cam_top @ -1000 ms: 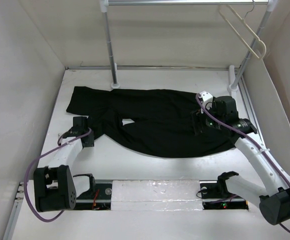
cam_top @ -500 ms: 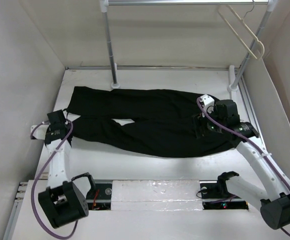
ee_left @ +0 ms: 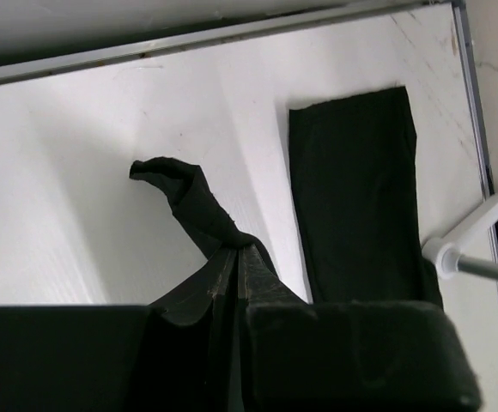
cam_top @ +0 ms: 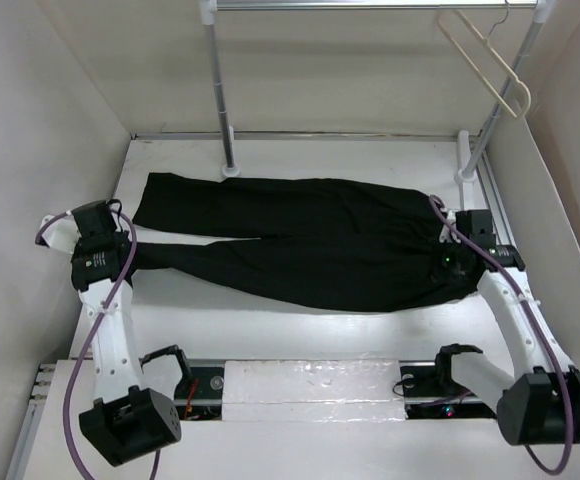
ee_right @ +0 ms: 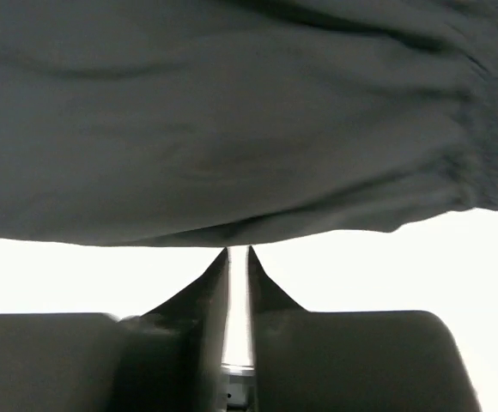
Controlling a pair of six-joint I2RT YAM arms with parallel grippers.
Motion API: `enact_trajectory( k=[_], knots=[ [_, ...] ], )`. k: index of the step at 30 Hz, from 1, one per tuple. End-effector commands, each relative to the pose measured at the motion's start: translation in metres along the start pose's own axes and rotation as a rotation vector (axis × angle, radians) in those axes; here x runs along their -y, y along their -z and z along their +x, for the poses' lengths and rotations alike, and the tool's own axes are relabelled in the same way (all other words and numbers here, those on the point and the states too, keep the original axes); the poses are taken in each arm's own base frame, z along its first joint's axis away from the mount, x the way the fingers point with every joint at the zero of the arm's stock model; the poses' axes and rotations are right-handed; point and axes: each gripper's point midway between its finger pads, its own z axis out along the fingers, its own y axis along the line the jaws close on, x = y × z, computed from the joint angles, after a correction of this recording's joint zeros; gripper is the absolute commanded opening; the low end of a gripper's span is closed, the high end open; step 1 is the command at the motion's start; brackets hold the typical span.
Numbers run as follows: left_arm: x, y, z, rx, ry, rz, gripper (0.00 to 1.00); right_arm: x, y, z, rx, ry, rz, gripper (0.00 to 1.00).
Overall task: Place the trousers on the hanger
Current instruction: Fold the trousers at the center of the board.
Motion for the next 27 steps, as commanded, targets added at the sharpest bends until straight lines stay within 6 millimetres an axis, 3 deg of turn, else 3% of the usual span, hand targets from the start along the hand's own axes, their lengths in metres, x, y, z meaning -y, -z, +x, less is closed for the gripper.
enact_trajectory(
  k=[1,3,5,6,8,9,11,14,16,21,24,27],
  knots=[
    [0.012,0.014,-0.008,0.006,-0.072,0.076,0.00,0.037,0.004,0.001,-0.017,-0.149,0.156,0.25],
    [0.034,0.019,-0.013,-0.006,-0.098,0.169,0.00,0.066,0.001,0.006,-0.044,-0.298,0.216,0.42],
    [0.045,0.021,-0.012,-0.019,-0.103,0.202,0.00,0.072,-0.001,0.008,-0.052,-0.347,0.216,0.42],
    [0.050,0.022,-0.007,-0.039,-0.102,0.218,0.00,0.084,-0.002,0.013,-0.048,-0.434,0.213,0.42],
    [0.065,0.020,0.011,-0.108,-0.082,0.298,0.00,0.097,-0.009,0.025,-0.061,-0.529,0.241,0.44],
    [0.071,0.020,0.021,-0.145,-0.058,0.328,0.00,0.114,-0.012,0.040,-0.068,-0.574,0.323,0.44],
    [0.074,0.010,0.036,-0.200,-0.050,0.341,0.00,0.125,-0.016,0.050,-0.060,-0.637,0.363,0.47],
    [0.075,0.000,0.048,-0.246,-0.057,0.330,0.00,0.124,-0.031,0.050,-0.026,-0.680,0.295,0.55],
    [0.077,-0.003,0.058,-0.276,-0.061,0.333,0.00,0.119,-0.044,0.038,0.017,-0.675,0.218,0.60],
    [0.073,-0.012,0.068,-0.303,-0.057,0.317,0.00,0.118,-0.067,0.023,0.035,-0.617,0.134,0.62],
    [0.069,-0.010,0.064,-0.282,-0.060,0.307,0.00,0.111,-0.067,0.011,0.053,-0.550,0.066,0.58],
    [0.062,-0.007,0.064,-0.265,-0.060,0.301,0.00,0.102,-0.050,0.020,0.008,-0.498,0.070,0.54]
  ],
)
